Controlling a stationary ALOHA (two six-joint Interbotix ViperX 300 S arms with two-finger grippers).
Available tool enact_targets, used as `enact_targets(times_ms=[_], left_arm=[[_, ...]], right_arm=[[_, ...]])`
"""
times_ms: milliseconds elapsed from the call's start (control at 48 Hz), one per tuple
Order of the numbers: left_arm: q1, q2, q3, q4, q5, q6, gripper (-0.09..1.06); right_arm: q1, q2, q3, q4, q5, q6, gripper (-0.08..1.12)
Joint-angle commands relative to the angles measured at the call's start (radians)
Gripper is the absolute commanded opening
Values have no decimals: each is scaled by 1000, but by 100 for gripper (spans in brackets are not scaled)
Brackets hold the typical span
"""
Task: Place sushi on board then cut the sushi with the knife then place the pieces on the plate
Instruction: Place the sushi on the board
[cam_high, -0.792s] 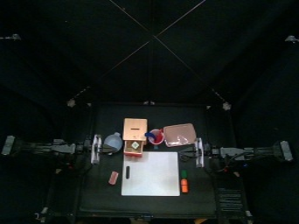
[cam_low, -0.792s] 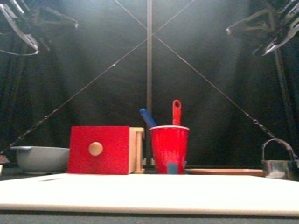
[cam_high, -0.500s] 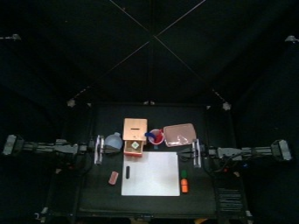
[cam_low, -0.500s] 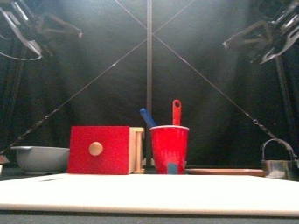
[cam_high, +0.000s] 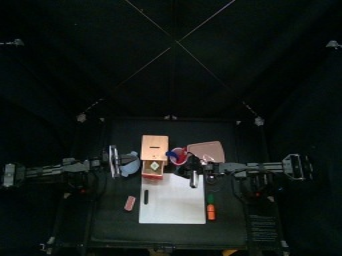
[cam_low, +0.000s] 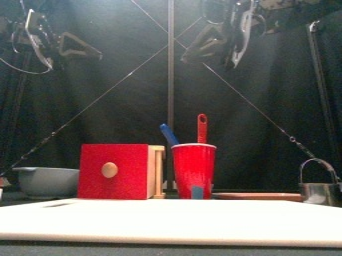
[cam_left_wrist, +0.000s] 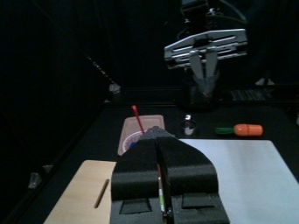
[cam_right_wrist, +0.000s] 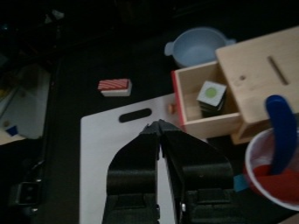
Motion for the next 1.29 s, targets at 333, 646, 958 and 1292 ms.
enact_targets(times_ms=[333,646,958,1292], left_arm=[[12,-55,8,12,-2,-3,9],[25,-61,20,12,-2,-2,9],[57,-61,44,12,-2,-2,9],[60,-61,46,12,-2,-2,8]], right_arm=[[-38,282,-334,-178,121,49,105],[-44,451,-535,-268,291,379,104],[-21,528,-627,-483,462,724,104],[-5,577,-658,-477,476,726,104]])
